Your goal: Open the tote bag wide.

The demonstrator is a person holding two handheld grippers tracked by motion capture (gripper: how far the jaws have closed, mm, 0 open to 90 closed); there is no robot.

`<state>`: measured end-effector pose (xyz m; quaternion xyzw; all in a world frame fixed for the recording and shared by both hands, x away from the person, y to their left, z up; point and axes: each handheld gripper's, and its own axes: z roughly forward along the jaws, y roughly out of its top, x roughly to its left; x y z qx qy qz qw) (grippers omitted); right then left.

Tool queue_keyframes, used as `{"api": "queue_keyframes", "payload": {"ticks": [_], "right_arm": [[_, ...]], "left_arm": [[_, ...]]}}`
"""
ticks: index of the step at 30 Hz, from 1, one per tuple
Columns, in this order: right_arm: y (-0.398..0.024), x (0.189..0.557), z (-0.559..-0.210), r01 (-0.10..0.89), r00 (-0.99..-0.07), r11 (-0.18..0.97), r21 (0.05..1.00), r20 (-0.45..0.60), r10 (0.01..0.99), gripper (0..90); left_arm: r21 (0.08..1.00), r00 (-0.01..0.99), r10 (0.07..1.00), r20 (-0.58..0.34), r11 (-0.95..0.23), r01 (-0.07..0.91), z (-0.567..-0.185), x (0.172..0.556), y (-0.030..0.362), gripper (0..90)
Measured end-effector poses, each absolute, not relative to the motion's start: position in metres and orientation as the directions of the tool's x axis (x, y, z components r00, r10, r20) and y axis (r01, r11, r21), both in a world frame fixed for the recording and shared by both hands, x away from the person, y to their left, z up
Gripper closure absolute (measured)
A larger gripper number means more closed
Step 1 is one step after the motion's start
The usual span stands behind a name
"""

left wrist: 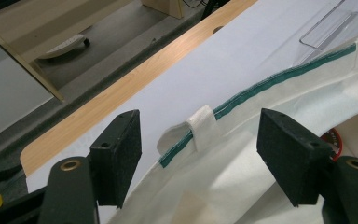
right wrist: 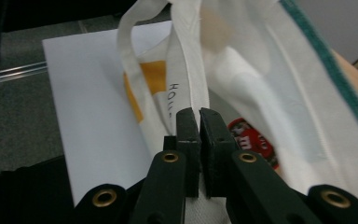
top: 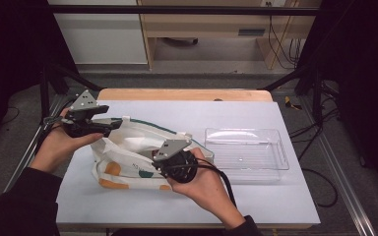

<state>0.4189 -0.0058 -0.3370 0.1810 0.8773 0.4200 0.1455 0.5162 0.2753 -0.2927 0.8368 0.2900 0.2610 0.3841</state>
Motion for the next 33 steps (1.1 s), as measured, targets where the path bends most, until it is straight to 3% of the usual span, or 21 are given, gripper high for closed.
{"api": "queue_keyframes", "payload": {"ticks": [5,13,22,25,29,33], "right_arm": [[-0.007,0.41,-0.342,0.197,-0.901,0.567,0.8,-0.081,0.427,87.1],[-0.009,0.407,-0.345,0.192,-0.91,0.562,0.805,-0.069,0.41,87.0],[-0.011,0.401,-0.351,0.204,-0.912,0.55,0.81,-0.047,0.408,87.0],[-0.015,0.4,-0.352,0.209,-0.909,0.538,0.817,-0.04,0.415,87.1],[-0.016,0.401,-0.353,0.223,-0.909,0.529,0.818,-0.021,0.416,87.3],[-0.013,0.396,-0.359,0.224,-0.91,0.544,0.809,-0.026,0.414,87.8]], "left_arm": [[0.773,0.711,0.672,0.209,-0.558,0.301,-0.29,0.532,0.27,30.9],[0.727,0.737,0.642,0.21,-0.607,0.321,-0.295,0.549,0.271,40.6],[0.657,0.778,0.601,0.184,-0.664,0.357,-0.311,0.561,0.275,44.9],[0.63,0.79,0.581,0.193,-0.691,0.354,-0.314,0.561,0.273,55.9],[0.633,0.785,0.585,0.202,-0.69,0.352,-0.309,0.561,0.269,81.1],[0.665,0.758,0.626,0.184,-0.647,0.373,-0.306,0.561,0.267,87.5]]}}
